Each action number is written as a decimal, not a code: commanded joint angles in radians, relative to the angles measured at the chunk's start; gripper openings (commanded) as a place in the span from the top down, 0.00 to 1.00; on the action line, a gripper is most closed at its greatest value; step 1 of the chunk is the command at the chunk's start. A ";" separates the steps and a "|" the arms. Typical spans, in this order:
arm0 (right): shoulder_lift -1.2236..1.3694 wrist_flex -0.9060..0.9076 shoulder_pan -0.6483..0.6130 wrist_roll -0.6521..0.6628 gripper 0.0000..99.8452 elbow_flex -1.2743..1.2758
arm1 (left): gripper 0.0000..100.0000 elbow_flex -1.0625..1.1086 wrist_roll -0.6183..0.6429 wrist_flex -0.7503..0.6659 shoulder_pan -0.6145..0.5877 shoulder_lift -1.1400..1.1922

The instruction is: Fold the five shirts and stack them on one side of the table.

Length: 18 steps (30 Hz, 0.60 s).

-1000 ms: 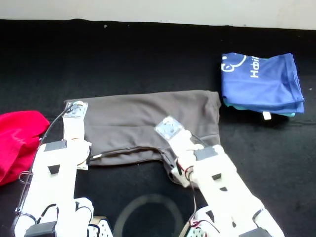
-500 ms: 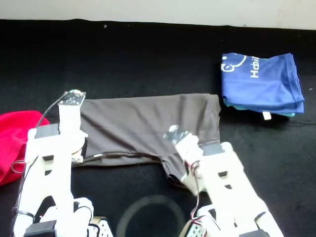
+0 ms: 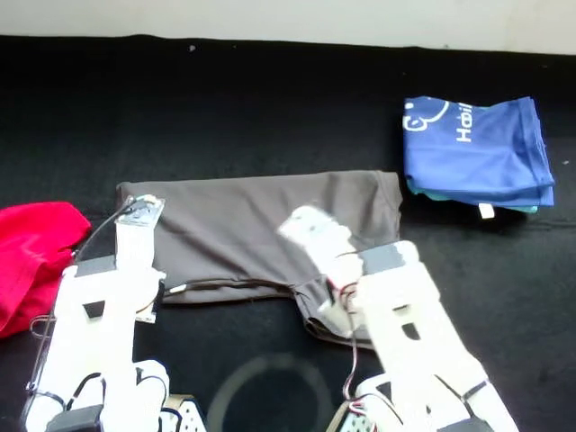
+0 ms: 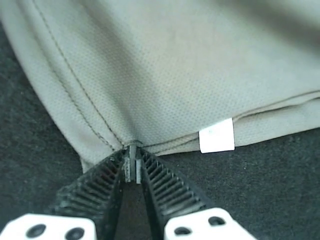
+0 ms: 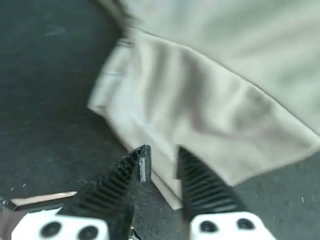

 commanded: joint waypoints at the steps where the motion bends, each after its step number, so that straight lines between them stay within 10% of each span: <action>1: -0.007 0.002 -0.094 0.006 0.84 -0.018 | 0.99 0.004 -0.012 -0.009 -0.022 0.002; 18: -0.001 -0.278 -0.168 -0.054 0.84 0.263 | 0.99 0.007 -0.011 -0.015 -0.024 0.002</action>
